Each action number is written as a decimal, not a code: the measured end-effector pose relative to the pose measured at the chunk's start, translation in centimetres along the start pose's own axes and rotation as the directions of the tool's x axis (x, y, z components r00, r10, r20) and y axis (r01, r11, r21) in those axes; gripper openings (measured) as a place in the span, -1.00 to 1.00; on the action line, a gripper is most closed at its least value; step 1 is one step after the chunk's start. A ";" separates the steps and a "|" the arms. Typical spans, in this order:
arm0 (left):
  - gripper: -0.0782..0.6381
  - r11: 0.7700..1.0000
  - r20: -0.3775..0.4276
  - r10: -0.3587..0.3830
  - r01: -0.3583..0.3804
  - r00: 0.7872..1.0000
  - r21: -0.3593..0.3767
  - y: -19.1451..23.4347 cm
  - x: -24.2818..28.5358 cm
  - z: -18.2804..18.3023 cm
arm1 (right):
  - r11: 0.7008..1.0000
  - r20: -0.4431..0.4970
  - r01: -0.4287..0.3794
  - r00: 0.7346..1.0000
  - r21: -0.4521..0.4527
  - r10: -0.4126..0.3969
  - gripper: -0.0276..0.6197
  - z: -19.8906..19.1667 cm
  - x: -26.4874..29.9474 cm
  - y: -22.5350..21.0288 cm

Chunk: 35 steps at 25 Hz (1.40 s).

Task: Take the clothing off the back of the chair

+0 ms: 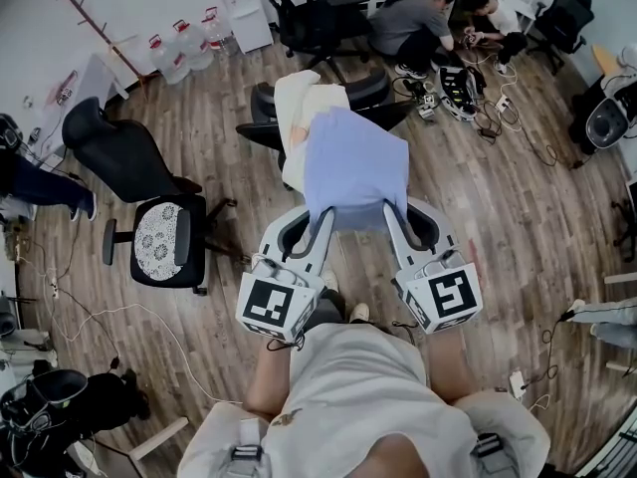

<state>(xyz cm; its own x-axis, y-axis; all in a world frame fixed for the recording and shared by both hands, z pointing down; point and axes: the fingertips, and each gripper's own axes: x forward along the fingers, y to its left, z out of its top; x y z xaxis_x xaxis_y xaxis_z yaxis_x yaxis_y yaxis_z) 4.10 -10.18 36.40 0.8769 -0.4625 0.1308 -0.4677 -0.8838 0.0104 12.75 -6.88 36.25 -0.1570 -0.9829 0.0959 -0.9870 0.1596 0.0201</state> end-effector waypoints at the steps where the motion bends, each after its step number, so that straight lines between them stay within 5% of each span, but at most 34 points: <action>1: -0.63 1.000 0.000 0.001 -0.001 1.000 0.000 -0.1 0.0 0.0 | 1.000 0.001 -0.001 1.000 0.000 0.001 -0.76 0.0 -0.1 0.0; 35: -0.64 1.000 0.059 -0.012 0.011 0.998 0.014 -2.4 -4.0 2.3 | 1.000 0.082 -0.015 0.997 -0.008 0.015 -0.78 3.1 -3.7 2.6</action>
<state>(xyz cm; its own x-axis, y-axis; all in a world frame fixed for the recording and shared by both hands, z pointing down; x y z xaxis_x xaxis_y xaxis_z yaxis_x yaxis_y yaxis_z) 1.92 -6.39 33.60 0.8874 -0.4555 0.0716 -0.4566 -0.8897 -0.0016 10.62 -3.12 32.88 -0.1746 -0.9845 0.0142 -0.9842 0.1749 0.0271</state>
